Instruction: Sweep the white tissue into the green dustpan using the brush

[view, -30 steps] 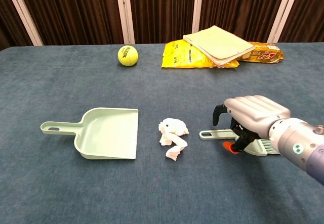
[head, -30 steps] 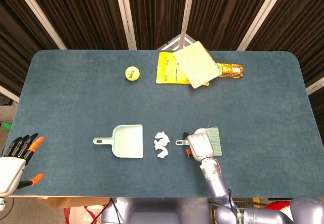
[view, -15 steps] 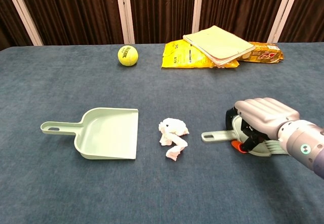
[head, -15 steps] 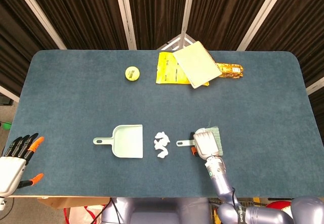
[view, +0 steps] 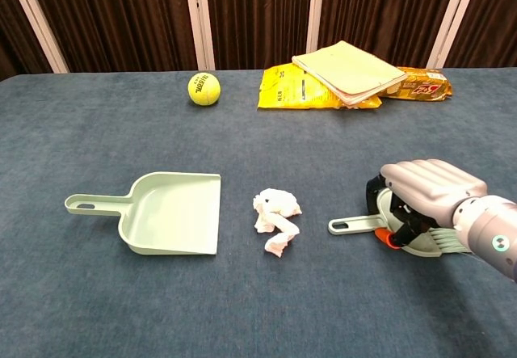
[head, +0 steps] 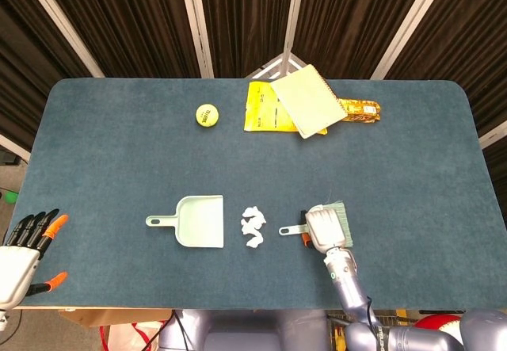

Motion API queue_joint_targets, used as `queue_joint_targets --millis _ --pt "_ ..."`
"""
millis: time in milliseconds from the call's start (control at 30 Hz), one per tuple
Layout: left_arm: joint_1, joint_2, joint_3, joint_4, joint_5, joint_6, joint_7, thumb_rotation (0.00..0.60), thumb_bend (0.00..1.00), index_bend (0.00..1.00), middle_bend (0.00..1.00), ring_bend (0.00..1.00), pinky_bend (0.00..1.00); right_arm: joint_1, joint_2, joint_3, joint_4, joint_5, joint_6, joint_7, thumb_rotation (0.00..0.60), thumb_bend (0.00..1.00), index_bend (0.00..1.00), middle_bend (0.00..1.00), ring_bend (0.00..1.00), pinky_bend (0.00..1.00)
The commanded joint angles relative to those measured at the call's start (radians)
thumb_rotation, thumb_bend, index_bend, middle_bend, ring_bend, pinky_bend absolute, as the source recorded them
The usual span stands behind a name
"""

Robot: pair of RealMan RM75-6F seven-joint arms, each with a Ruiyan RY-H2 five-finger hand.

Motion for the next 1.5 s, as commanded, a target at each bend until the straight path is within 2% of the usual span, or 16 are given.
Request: queue_joint_targets --millis 33,300,433,533,600,767,967,1067,1167,1233,1300,1367,1500 --pt "0.0 0.0 -0.001 -0.003 -0.003 -0.002 0.004 0.6 0.0 0.0 0.0 0.0 0.04 0.008 0.025 0.017 -0.041 -0.02 0.01 0.005 0.6 0.44 0.74 0.93 0.93 0.85" --pt "-0.022 0.011 -0.011 -0.051 -0.033 -0.05 0.048 0.6 0.0 0.0 0.0 0.0 0.05 0.038 0.119 0.075 -0.157 -0.022 0.011 -0.013 0.6 0.44 0.74 0.93 0.93 0.85" --pt "-0.057 0.013 -0.041 -0.109 -0.061 -0.094 0.125 0.6 0.02 0.01 0.0 0.0 0.14 0.047 0.138 0.084 -0.177 -0.004 0.005 -0.016 0.6 0.44 0.74 0.93 0.93 0.85" --pt "-0.096 0.001 -0.071 -0.153 -0.097 -0.148 0.203 0.6 0.04 0.08 0.04 0.07 0.23 0.051 0.137 0.086 -0.178 0.013 0.001 -0.014 0.6 0.44 0.74 0.93 0.93 0.85" --pt "-0.139 -0.024 -0.103 -0.181 -0.152 -0.208 0.286 0.6 0.06 0.12 0.12 0.15 0.28 0.054 0.134 0.085 -0.176 0.019 0.0 -0.011 0.6 0.44 0.74 0.93 0.93 0.85" --pt "-0.217 -0.105 -0.162 -0.201 -0.281 -0.299 0.462 0.6 0.09 0.17 0.2 0.22 0.34 0.04 0.164 0.066 -0.23 0.004 0.03 -0.013 0.6 0.44 0.74 0.93 0.93 0.85" --pt "-0.292 -0.215 -0.211 -0.199 -0.411 -0.338 0.637 0.6 0.12 0.22 0.29 0.3 0.42 0.046 0.188 0.07 -0.245 0.01 0.031 -0.012 0.6 0.44 0.74 0.93 0.93 0.85" --pt "-0.326 -0.267 -0.225 -0.189 -0.469 -0.344 0.717 0.6 0.12 0.23 0.33 0.37 0.5 0.048 0.201 0.072 -0.249 0.015 0.031 -0.005 0.6 0.44 0.74 0.93 0.93 0.85" --pt "-0.355 -0.314 -0.231 -0.176 -0.523 -0.346 0.782 0.6 0.16 0.25 0.41 0.45 0.58 0.047 0.214 0.069 -0.252 0.018 0.031 0.002 0.6 0.44 0.74 0.93 0.93 0.85" --pt "-0.369 -0.338 -0.232 -0.169 -0.546 -0.344 0.808 0.6 0.22 0.28 0.52 0.56 0.7 0.046 0.22 0.066 -0.254 0.018 0.031 0.005 0.6 0.44 0.74 0.93 0.93 0.85" --pt "-0.385 -0.364 -0.232 -0.159 -0.565 -0.342 0.831 0.6 0.29 0.34 0.7 0.73 0.86 0.042 0.221 0.054 -0.26 0.016 0.034 0.007 0.6 0.44 0.74 0.93 0.93 0.85" --pt "-0.398 -0.385 -0.232 -0.151 -0.588 -0.343 0.846 0.6 0.32 0.39 0.82 0.84 0.96 0.042 0.217 0.051 -0.257 0.01 0.039 0.01 0.6 0.44 0.74 0.93 0.93 0.85" --pt "-0.421 -0.415 -0.23 -0.137 -0.625 -0.337 0.879 0.6 0.35 0.47 0.96 0.96 1.0 0.046 0.211 0.05 -0.254 0.012 0.04 0.012 0.6 0.44 0.74 0.93 0.93 0.85"
